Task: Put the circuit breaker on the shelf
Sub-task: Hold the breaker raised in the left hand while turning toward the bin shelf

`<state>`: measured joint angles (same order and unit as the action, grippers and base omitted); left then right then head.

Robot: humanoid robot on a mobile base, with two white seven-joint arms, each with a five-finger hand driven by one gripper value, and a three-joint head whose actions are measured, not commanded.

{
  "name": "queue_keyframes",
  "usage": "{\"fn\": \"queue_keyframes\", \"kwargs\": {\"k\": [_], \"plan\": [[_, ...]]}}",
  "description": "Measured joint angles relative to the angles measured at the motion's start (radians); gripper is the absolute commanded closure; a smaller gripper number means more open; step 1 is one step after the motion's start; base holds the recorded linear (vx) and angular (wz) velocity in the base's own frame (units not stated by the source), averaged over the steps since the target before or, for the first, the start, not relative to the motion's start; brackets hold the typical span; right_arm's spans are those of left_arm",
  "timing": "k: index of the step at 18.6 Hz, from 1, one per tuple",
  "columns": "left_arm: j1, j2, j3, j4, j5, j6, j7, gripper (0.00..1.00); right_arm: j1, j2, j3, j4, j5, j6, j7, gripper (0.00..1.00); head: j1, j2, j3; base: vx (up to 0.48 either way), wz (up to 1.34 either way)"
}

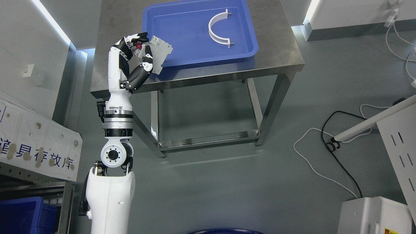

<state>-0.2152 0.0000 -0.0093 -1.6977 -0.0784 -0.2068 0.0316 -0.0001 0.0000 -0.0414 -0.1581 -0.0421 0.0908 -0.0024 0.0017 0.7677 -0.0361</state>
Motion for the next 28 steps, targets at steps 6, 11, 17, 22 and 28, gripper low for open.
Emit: {"fn": "queue_keyframes", "kwargs": {"k": [6,11,17,22,28], "plan": [[0.029,0.000,0.026,-0.005,0.000,-0.023,-0.036,0.99,0.000,0.000,0.000,0.000,0.000,0.000,0.000,0.00,0.0000,0.000,0.000,-0.184,0.00],[0.052,0.000,0.041,-0.007,0.000,-0.040,-0.042,0.99,0.000,0.000,0.000,0.000,0.000,0.000,0.000,0.00,0.0000,0.000,0.000,-0.247,0.04],[0.063,0.000,0.051,-0.009,0.000,-0.044,-0.045,0.98,0.000,0.000,0.000,0.000,0.000,0.000,0.000,0.00,0.0000,0.000,0.000,-0.238,0.07],[0.067,0.000,0.052,-0.010,0.000,-0.047,-0.045,0.98,0.000,0.000,0.000,0.000,0.000,0.000,0.000,0.00,0.0000,0.000,0.000,-0.274,0.14],[0.068,0.000,0.033,-0.010,0.000,-0.057,-0.045,0.98,0.000,0.000,0.000,0.000,0.000,0.000,0.000,0.00,0.0000,0.000,0.000,-0.243,0.08]]}}
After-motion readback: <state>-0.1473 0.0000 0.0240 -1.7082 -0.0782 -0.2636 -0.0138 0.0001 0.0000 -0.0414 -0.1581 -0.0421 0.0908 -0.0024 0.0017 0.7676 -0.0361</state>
